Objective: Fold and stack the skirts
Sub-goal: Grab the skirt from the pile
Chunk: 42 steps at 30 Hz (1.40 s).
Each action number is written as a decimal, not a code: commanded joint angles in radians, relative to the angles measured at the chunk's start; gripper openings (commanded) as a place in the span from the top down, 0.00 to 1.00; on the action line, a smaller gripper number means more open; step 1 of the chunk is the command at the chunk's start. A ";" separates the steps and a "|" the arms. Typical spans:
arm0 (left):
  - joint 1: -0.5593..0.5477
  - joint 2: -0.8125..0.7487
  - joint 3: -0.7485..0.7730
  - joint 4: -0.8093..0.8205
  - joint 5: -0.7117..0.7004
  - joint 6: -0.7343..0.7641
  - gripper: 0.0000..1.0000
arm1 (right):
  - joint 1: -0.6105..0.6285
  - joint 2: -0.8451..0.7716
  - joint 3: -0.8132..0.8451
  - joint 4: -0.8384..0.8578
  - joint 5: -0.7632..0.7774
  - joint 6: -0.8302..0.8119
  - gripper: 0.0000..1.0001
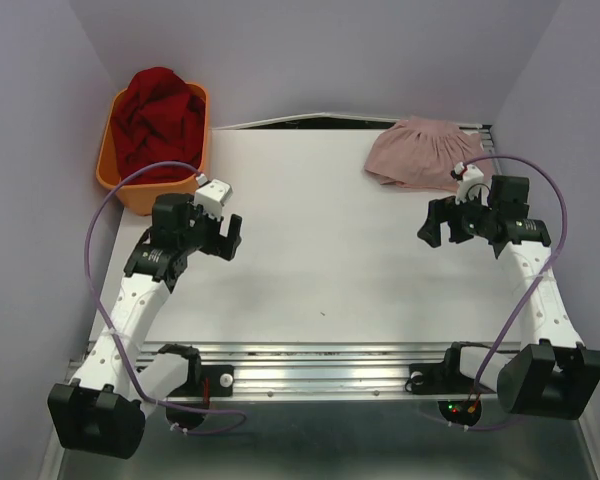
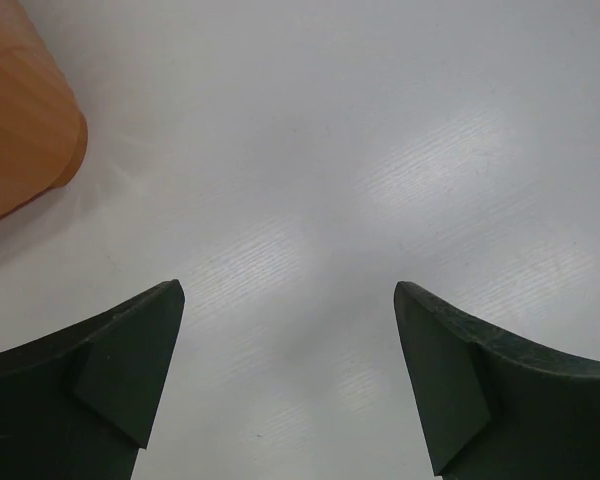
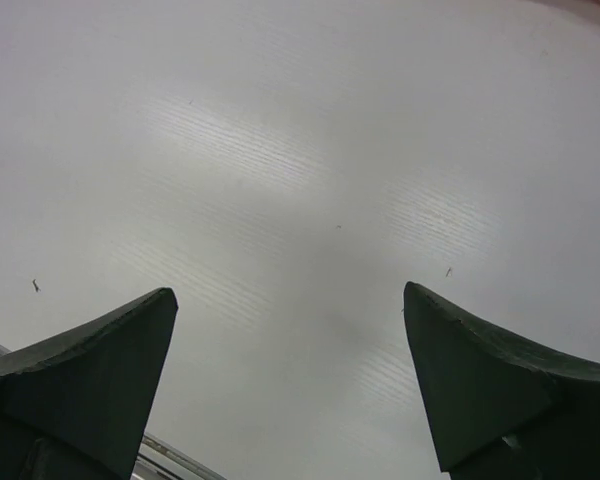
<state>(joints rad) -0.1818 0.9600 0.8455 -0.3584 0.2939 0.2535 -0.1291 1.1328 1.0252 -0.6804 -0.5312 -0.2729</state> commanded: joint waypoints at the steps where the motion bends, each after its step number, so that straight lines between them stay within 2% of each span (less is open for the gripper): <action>1: -0.002 -0.049 0.009 0.015 -0.019 0.007 0.02 | 0.003 -0.016 -0.005 0.039 -0.013 0.017 0.00; 4: -0.002 -0.049 0.030 -0.002 -0.006 0.015 0.01 | 0.003 -0.011 -0.004 0.042 -0.010 0.023 0.00; 6: -0.002 -0.037 0.062 -0.054 0.052 0.020 0.01 | 0.003 -0.010 -0.004 0.045 -0.007 0.023 0.00; 14: -0.001 0.060 0.312 -0.171 0.100 -0.035 0.02 | 0.003 -0.002 -0.008 0.058 0.002 0.037 0.00; 16: -0.001 0.089 0.409 -0.160 0.094 -0.071 0.02 | 0.003 0.004 -0.007 0.061 0.002 0.040 0.00; 19: 0.004 0.167 0.542 -0.107 0.008 -0.137 0.02 | 0.003 0.016 -0.008 0.064 0.008 0.046 0.00; 21: 0.053 0.209 0.607 -0.059 -0.025 -0.158 0.02 | 0.003 0.022 -0.008 0.071 0.017 0.049 0.00; 24: 0.171 0.347 0.835 -0.054 0.004 -0.236 0.02 | 0.003 0.033 -0.007 0.079 0.019 0.054 0.00; 26: 0.261 0.465 0.927 -0.048 0.051 -0.247 0.01 | 0.003 0.042 -0.008 0.090 0.014 0.063 0.00; 28: 0.292 0.575 1.039 -0.030 0.042 -0.284 0.02 | 0.003 0.050 -0.010 0.097 0.011 0.075 0.00; 31: 0.333 0.667 1.119 0.010 0.027 -0.306 0.01 | 0.003 0.059 -0.011 0.113 -0.001 0.092 0.00; 37: 0.352 0.896 1.159 0.203 -0.055 -0.335 0.02 | 0.003 0.093 -0.013 0.133 -0.009 0.101 0.00; 42: 0.354 1.069 1.237 0.248 -0.110 -0.379 0.01 | 0.003 0.127 -0.007 0.139 0.005 0.095 0.00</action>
<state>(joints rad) 0.1661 1.9713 1.9888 -0.2234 0.2356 -0.0803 -0.1291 1.2469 1.0180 -0.5922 -0.5270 -0.1825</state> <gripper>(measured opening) 0.985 0.999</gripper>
